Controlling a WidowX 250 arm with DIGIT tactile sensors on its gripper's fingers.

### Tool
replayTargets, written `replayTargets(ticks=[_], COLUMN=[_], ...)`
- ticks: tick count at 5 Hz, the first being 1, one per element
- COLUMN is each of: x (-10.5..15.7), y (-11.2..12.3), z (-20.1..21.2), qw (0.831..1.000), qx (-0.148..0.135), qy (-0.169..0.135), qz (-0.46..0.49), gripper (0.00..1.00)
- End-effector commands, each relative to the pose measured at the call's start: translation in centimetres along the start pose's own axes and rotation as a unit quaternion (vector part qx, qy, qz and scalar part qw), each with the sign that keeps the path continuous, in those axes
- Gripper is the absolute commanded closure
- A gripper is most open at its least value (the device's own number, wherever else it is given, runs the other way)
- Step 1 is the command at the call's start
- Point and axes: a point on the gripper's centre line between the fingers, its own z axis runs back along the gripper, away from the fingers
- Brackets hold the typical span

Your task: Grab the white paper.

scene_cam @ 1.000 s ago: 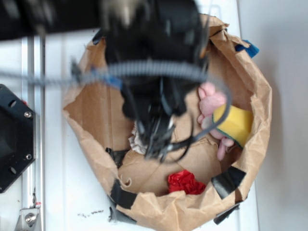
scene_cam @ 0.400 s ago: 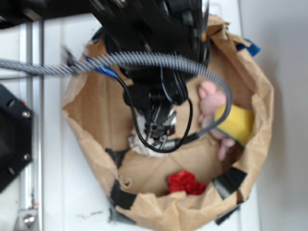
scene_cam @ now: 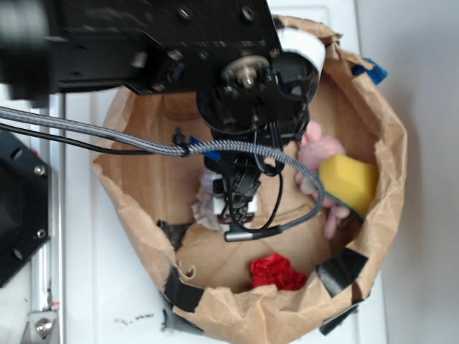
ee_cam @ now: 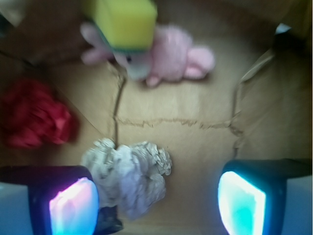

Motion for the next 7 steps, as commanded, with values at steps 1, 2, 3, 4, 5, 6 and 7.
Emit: replayTargets(ticks=[1,2,3,4,5,6,7], x=[-1.5,-1.4,-1.2,-1.2,-0.8,-0.5,0.4], y=[-1.1,-1.6,-2.2,-2.3,-2.1,-1.9,-1.5], z=[-3.9,-5.2,-6.1,-6.0,-5.7,-5.5,-2.1], qw=[0.995,0.993,0.991,0.992,0.993,0.993,0.996], qx=[-0.009,-0.025,-0.026,-0.02,-0.025,-0.029,-0.026], qy=[0.056,0.075,0.083,0.074,0.072,0.072,0.039], qz=[-0.076,-0.089,-0.105,-0.102,-0.095,-0.091,-0.071], gripper=[0.0,0.0,0.0,1.0,1.0,1.0,1.0])
